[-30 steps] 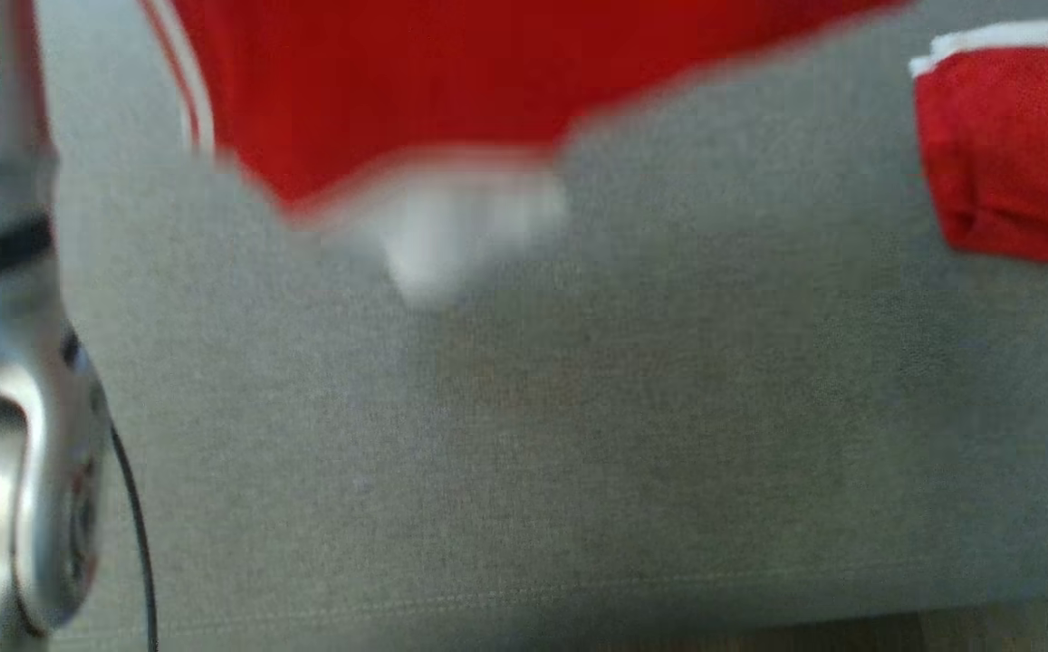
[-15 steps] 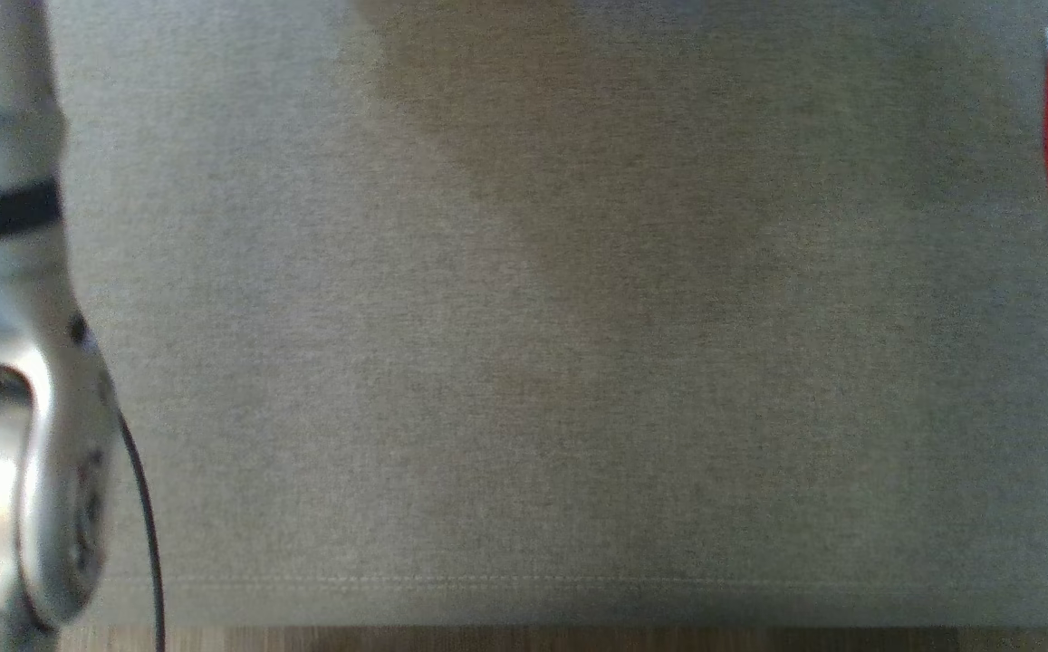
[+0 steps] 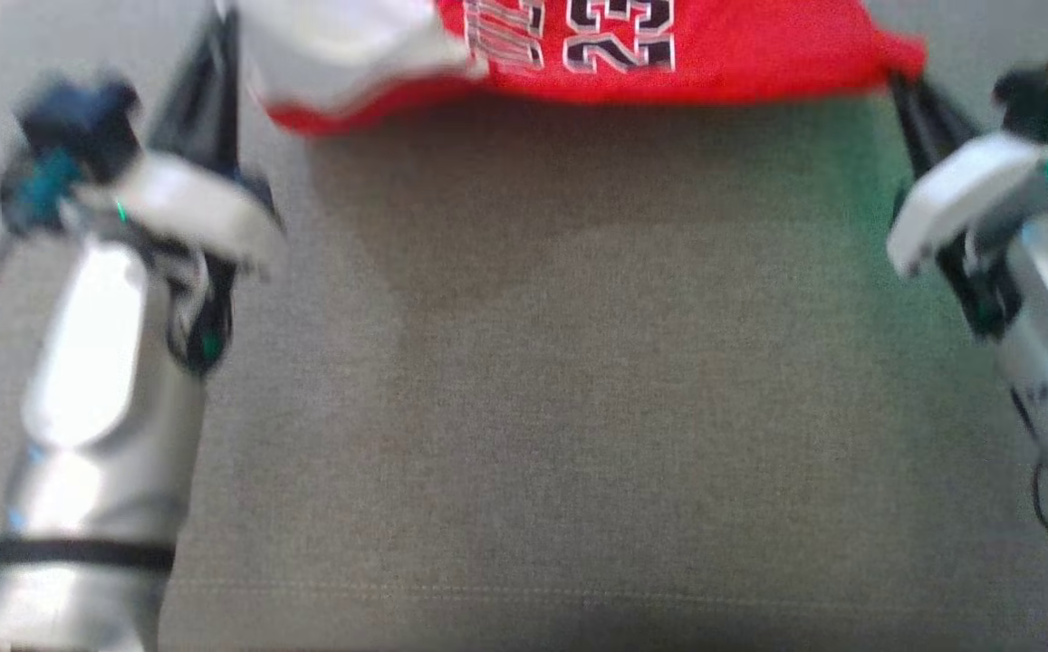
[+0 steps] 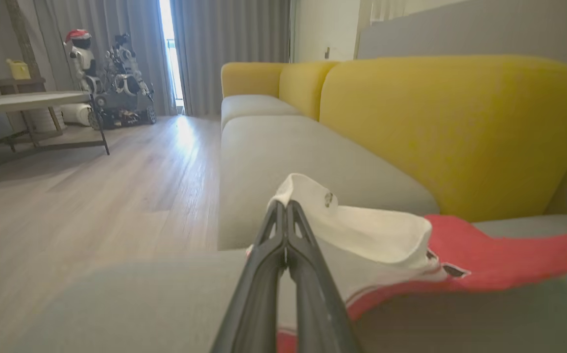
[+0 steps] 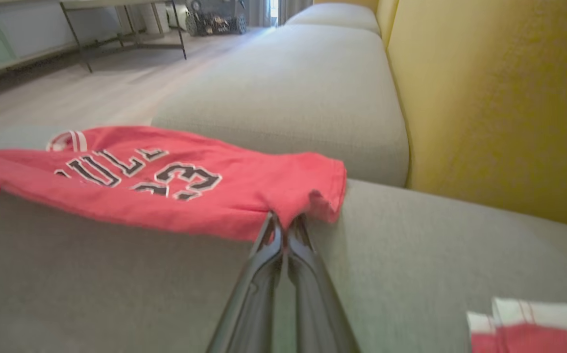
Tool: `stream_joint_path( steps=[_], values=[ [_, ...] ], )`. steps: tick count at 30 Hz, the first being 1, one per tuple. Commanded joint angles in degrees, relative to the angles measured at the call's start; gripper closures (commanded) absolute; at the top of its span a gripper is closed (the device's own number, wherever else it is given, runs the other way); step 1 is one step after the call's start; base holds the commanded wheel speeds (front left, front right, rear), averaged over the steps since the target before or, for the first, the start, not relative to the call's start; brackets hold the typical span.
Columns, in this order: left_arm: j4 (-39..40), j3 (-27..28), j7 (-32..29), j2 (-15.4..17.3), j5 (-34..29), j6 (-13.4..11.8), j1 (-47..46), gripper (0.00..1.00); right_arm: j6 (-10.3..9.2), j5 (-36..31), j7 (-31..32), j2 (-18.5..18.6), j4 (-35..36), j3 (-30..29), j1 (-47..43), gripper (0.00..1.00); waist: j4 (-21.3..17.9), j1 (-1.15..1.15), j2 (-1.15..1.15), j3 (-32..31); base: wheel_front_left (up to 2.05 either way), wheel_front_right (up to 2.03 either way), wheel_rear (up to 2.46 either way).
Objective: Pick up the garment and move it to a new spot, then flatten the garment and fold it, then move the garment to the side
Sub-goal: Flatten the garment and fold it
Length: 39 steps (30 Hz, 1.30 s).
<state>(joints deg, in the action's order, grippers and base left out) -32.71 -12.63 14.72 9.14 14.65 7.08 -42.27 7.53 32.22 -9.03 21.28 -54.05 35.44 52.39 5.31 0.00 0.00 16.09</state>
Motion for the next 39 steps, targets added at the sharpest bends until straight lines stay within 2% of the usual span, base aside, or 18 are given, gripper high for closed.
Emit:
stream_joint_path(
  steps=[1, 10, 18, 23, 28, 33, 39],
  values=[
    [1.3, 0.4, 0.3, 3.1, -0.7, 0.2, 0.8, 1.0, -0.04, 1.7, 1.2, 1.4, 1.5, 1.8, -2.1, 1.0, 0.3, 0.0, 0.0, -3.2, 0.0, 0.0, 0.0],
    [-0.2, -9.8, -1.2, 9.6, 0.3, 0.4, 12.9, 1.0, -0.04, 10.5, 11.3, 7.7, 4.6, 14.5, -10.5, 1.0, 0.6, 0.0, 0.0, -9.4, 0.0, 0.0, 0.0],
    [1.5, -15.2, -5.5, 14.2, 5.8, 0.4, 19.5, 1.0, -0.04, 14.7, 14.5, 10.7, 6.3, 21.9, -13.1, 1.0, 0.8, 0.0, 0.0, -13.3, 0.0, 0.0, 0.0],
    [4.5, -20.1, -9.9, 17.6, 10.7, 0.4, 23.3, 1.0, -0.04, 16.1, 15.1, 12.1, 7.4, 26.8, -14.2, 1.0, 1.0, 0.0, 0.0, -15.4, 0.0, 0.0, 0.0],
    [8.1, -23.2, -15.3, 20.4, 18.3, 0.4, 26.1, 1.0, -0.04, 18.5, 16.0, 13.8, 8.4, 30.9, -15.4, 1.0, 1.4, 0.0, 0.0, -17.0, 0.0, 0.0, 0.0],
    [11.0, -24.3, -19.1, 23.0, 23.9, 0.4, 28.1, 1.0, -0.04, 23.1, 20.5, 16.2, 12.3, 34.9, -16.5, 1.0, 1.3, 0.0, 0.0, -17.7, 0.0, 0.0, 0.0],
    [14.9, -25.7, -23.9, 25.9, 30.1, 0.4, 30.1, 1.0, -0.04, 27.3, 25.2, 19.6, 17.9, 36.8, -17.3, 1.0, 1.2, 0.0, 0.0, -18.2, 0.0, 0.0, 0.0]
  ],
)
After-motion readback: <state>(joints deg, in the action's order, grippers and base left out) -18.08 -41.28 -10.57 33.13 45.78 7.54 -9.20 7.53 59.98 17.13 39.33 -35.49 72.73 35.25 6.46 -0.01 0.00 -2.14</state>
